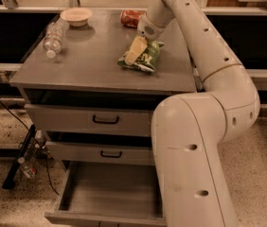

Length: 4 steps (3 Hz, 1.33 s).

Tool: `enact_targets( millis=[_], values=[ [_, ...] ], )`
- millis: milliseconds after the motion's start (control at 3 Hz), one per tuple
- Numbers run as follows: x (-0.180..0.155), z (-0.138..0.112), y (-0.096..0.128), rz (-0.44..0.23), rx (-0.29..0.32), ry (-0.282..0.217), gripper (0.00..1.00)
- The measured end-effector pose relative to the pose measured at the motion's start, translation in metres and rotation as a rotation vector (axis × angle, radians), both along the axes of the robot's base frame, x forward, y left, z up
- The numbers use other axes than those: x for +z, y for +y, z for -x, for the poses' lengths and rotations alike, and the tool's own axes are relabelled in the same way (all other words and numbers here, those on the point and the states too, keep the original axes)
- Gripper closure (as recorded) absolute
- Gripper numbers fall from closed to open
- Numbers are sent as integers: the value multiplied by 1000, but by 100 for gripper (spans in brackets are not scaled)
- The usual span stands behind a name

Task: Place green jalapeno chip bag into bottom drawer

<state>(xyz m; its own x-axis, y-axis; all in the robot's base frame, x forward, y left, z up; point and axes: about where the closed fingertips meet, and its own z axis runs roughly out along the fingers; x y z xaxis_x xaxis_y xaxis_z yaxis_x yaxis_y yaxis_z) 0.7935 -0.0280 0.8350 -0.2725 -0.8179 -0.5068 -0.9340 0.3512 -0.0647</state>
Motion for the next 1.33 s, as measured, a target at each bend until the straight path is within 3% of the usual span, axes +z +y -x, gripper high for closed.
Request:
enact_targets(
  millis=[667,1000,1333],
  values=[
    [0,0,0,0,0,0,81],
    [0,0,0,0,0,0,100],
    [3,0,0,0,-1,0,100]
  ],
)
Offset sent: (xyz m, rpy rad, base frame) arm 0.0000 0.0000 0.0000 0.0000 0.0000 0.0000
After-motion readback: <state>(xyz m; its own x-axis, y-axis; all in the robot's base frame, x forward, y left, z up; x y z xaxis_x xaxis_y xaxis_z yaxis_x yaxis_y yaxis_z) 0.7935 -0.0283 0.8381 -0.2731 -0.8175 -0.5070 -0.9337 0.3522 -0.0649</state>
